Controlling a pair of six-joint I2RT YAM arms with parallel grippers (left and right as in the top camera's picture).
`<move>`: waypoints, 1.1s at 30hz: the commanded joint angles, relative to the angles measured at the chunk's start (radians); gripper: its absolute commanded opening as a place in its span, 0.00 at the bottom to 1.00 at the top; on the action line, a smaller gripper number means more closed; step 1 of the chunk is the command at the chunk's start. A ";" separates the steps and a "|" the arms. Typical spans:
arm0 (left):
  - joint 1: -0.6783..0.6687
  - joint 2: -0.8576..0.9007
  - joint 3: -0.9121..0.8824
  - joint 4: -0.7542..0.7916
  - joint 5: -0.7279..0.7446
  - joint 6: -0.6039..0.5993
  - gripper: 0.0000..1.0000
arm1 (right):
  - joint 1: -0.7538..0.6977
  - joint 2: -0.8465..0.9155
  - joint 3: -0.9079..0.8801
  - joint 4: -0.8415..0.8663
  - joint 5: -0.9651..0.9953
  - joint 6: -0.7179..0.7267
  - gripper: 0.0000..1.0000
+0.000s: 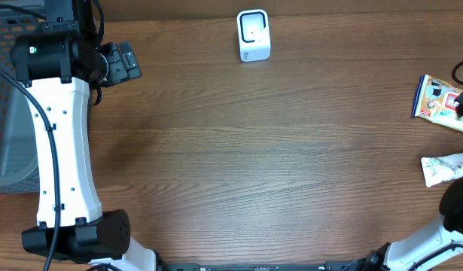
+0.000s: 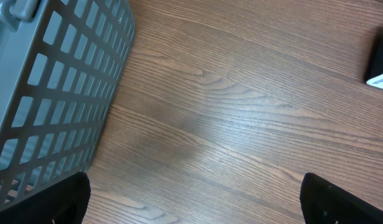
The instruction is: Scan the item barcode
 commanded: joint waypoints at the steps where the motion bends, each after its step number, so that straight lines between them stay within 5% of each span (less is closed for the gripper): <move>1: 0.005 0.002 -0.003 0.008 -0.010 -0.003 1.00 | -0.001 -0.019 0.012 0.013 -0.266 -0.095 0.94; 6: 0.005 0.002 -0.003 0.072 0.000 -0.008 1.00 | 0.031 -0.080 0.080 0.086 -0.515 -0.109 1.00; 9: 0.005 0.002 -0.003 0.177 -0.010 -0.013 1.00 | 0.079 -0.161 0.122 0.329 -0.678 -0.107 1.00; 14: 0.005 -0.005 0.002 0.658 -0.010 0.061 1.00 | 0.204 -0.305 0.126 0.805 -0.595 -0.104 1.00; 17: 0.005 -0.029 0.016 0.713 -0.107 0.104 1.00 | 0.277 -0.382 0.126 0.944 -0.505 -0.200 1.00; 24: 0.005 -0.154 0.008 0.638 -0.238 0.338 1.00 | 0.452 -0.546 0.125 0.851 -0.156 -0.547 1.00; 33: 0.005 -0.461 -0.144 0.632 -0.153 0.260 1.00 | 0.605 -0.858 -0.097 0.797 -0.069 -0.542 1.00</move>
